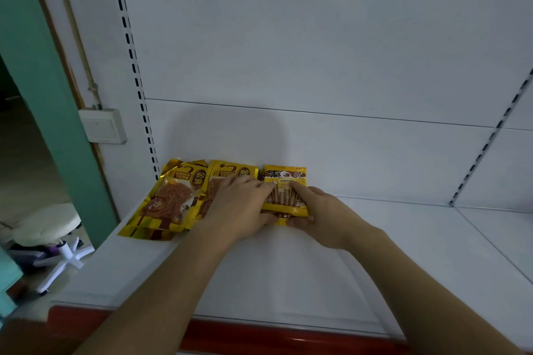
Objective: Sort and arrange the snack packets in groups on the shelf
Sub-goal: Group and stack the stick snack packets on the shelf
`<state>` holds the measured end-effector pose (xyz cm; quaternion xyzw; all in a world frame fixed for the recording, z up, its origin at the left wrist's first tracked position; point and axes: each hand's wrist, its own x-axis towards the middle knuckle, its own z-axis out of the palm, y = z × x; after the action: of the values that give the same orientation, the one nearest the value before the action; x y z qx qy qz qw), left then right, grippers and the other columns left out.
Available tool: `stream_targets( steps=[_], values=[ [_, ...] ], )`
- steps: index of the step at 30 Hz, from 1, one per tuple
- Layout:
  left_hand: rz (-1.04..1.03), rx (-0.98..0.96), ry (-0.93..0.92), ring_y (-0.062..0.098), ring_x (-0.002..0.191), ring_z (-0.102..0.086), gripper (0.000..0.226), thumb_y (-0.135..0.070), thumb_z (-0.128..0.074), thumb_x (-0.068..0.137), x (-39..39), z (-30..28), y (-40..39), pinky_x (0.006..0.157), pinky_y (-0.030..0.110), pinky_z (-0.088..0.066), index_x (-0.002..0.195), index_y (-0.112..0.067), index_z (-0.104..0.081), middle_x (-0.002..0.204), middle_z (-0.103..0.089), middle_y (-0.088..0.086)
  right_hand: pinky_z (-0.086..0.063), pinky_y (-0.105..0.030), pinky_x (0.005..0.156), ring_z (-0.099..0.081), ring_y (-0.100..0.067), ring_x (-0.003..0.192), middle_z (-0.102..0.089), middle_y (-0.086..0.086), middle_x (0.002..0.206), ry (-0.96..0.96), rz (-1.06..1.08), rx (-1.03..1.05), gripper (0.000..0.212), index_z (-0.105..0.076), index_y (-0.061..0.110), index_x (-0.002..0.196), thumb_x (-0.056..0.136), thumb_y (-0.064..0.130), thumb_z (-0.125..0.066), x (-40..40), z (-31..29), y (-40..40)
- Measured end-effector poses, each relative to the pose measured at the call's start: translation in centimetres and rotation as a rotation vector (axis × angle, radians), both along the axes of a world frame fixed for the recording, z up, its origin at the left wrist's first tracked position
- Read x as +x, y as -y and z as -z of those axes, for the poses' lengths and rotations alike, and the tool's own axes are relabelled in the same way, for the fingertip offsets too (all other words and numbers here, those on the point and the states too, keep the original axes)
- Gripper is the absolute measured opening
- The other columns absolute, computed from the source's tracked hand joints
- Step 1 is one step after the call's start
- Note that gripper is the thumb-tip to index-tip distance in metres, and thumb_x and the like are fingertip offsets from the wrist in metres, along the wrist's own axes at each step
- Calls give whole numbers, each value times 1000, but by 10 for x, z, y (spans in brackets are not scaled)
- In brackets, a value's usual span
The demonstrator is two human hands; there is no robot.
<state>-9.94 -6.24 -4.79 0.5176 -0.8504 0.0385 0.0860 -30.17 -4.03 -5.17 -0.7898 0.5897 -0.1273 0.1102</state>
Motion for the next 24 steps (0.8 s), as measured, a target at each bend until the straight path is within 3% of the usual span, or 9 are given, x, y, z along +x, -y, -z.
stream_targets(
  steps=[4, 8, 12, 14, 17, 24],
  values=[
    [11, -35, -61, 21, 148, -26, 79, -68, -59, 89, -1, -1, -7, 124, 46, -18, 154, -28, -37, 154, -40, -4, -38, -32, 111, -36, -19, 141, -26, 4, 159, 35, -5, -64, 94, -7, 30, 160, 90, 55, -64, -6, -6, -13],
    [55, -39, -126, 20, 151, -22, 82, -74, -48, 91, -14, -7, -13, 125, 43, -16, 156, -26, -35, 159, -34, -3, -22, -33, 119, -15, -20, 151, -18, -1, 165, -69, 76, -180, 82, -11, 25, 159, 96, 57, -52, -18, -16, -31],
    [79, -61, -241, 22, 148, -28, 78, -75, -33, 94, -42, -10, -16, 124, 42, -20, 151, -23, -45, 155, -43, -1, -16, -42, 124, -7, -25, 154, -12, -7, 167, -175, 239, -287, 78, -13, 23, 159, 97, 64, -36, -44, -19, -48],
    [77, -77, -218, 24, 150, -26, 83, -76, -24, 93, -63, -12, -20, 124, 45, -20, 154, -23, -40, 158, -40, 1, -12, -42, 125, -3, -25, 155, -9, -7, 167, -224, 314, -303, 78, -11, 24, 159, 97, 67, -29, -62, -20, -59],
    [94, -62, -180, 26, 156, -15, 75, -67, -30, 102, -104, -21, -30, 127, 45, -13, 161, -21, -26, 167, -26, 3, -9, -42, 124, -2, -24, 155, -6, -5, 168, -241, 393, -308, 79, -9, 24, 159, 97, 68, -24, -96, -24, -78],
    [180, -84, -165, 26, 157, -12, 74, -65, -29, 102, -230, -33, -62, 127, 46, -11, 163, -23, -19, 169, -23, 2, -12, -42, 125, -4, -24, 155, -10, -5, 167, -231, 493, -289, 79, -10, 25, 159, 96, 70, -23, -207, -27, -125]
  ],
)
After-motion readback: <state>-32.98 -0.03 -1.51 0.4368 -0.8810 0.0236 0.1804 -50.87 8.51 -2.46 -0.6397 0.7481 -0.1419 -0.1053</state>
